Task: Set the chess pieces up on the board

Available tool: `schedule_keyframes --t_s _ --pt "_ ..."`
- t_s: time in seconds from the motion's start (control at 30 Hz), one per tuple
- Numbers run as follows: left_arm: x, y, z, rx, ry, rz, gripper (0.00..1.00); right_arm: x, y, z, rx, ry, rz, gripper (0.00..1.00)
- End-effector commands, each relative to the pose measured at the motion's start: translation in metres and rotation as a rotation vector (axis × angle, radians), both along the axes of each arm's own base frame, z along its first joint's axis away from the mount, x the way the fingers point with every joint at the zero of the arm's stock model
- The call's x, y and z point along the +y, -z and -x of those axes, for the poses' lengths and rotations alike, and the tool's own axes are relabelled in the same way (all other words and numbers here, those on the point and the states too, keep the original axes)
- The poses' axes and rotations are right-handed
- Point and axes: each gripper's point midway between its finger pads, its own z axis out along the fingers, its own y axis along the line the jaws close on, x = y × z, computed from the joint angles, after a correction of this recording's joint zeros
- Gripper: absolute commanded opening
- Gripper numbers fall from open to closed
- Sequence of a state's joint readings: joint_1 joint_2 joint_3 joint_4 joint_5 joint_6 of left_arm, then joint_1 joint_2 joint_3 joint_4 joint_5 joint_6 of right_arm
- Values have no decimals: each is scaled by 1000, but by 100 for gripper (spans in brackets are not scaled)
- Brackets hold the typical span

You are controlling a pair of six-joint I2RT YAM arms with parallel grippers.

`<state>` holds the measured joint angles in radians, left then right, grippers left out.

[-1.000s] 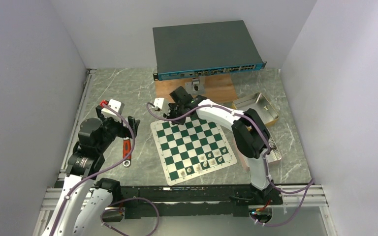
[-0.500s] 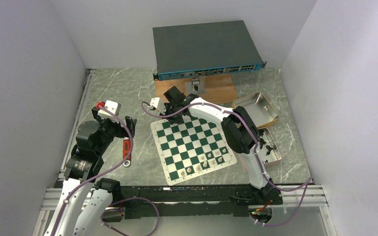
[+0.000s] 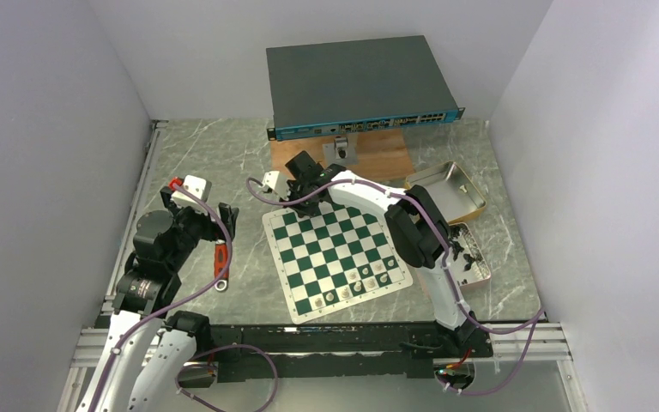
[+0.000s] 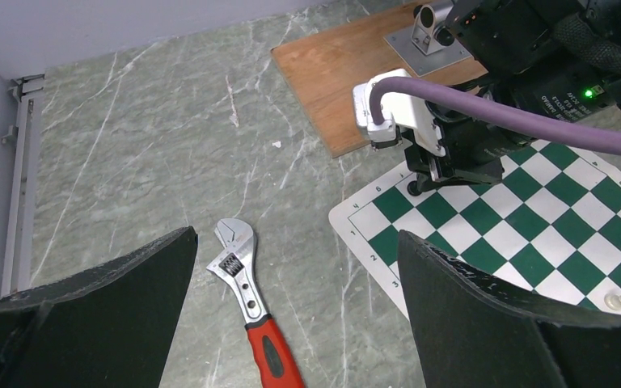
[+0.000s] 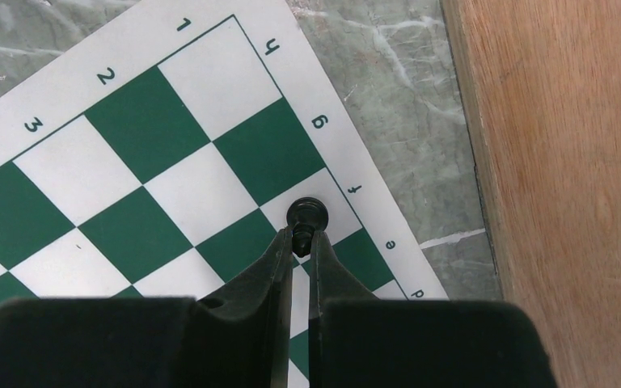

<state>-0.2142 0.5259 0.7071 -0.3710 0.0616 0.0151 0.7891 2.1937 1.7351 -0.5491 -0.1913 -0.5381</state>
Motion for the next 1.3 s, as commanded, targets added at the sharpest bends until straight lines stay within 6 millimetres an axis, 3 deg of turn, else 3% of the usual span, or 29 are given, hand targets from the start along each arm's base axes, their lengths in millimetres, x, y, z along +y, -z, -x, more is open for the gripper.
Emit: schedule_keyframes --t_s 0.0,0.6,0.87,1.07,1.27 --pt "2 -8 -3 -32 -10 6 99 7 -6 -4 -9 8 -12 6" --pt "2 -8 -3 -32 -7 7 99 5 1 -6 -12 17 2 24" --pt "2 -8 -3 -32 -7 7 99 3 -4 -10 -29 30 1 40" --pt "1 -9 -3 -34 -1 9 99 -1 -31 -12 -47 40 -33 57" --pt "-2 -11 -1 -44 17 12 99 -16 -71 11 -63 -19 -69 75"
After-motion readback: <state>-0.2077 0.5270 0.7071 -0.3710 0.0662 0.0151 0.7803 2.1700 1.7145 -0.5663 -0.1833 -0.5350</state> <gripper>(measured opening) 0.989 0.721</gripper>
